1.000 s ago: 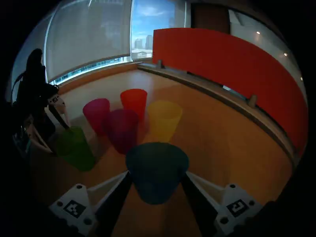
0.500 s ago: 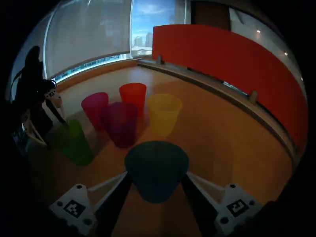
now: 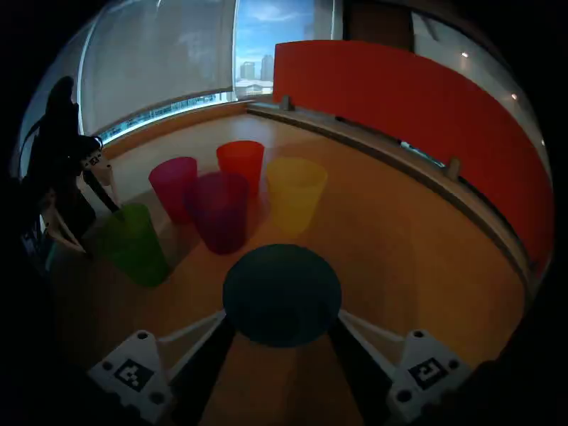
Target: Pour water
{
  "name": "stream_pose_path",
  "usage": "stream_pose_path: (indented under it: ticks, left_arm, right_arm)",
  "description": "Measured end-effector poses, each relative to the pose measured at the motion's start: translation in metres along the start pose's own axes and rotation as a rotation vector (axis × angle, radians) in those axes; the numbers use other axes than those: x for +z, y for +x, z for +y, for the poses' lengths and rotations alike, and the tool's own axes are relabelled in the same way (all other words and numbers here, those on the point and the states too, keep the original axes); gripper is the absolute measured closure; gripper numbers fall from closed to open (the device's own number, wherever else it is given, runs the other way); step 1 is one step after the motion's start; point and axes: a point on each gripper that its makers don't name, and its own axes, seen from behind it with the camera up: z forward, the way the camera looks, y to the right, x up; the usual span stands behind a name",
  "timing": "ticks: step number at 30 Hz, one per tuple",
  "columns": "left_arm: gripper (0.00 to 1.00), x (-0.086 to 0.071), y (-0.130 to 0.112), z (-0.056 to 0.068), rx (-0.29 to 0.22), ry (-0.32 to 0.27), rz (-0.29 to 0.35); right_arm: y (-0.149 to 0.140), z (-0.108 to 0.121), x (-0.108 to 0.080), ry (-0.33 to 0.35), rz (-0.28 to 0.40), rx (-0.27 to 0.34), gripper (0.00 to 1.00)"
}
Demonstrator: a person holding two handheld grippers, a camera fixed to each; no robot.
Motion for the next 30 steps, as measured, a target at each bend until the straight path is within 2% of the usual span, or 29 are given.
stream_pose_path:
  ticks: [8,17,23,30]
  left_arm:
    - [0.17,-0.008,0.001,-0.004,-0.005,0.025,0.012]
    - [0.17,-0.02,0.004,-0.013,-0.016,0.068,0.039]
    - [0.17,-0.03,0.007,-0.023,-0.021,0.122,0.064]
    - [0.17,-0.048,0.02,-0.038,-0.027,0.211,0.13]
  right_arm:
    - [-0.004,-0.003,-0.01,-0.012,0.002,0.009,0.01]
    - [-0.007,-0.007,-0.026,-0.034,0.028,0.033,0.0]
    - [-0.011,-0.01,-0.045,-0.063,0.049,0.045,0.0]
    - [-0.013,-0.011,-0.072,-0.115,0.091,0.07,0.0]
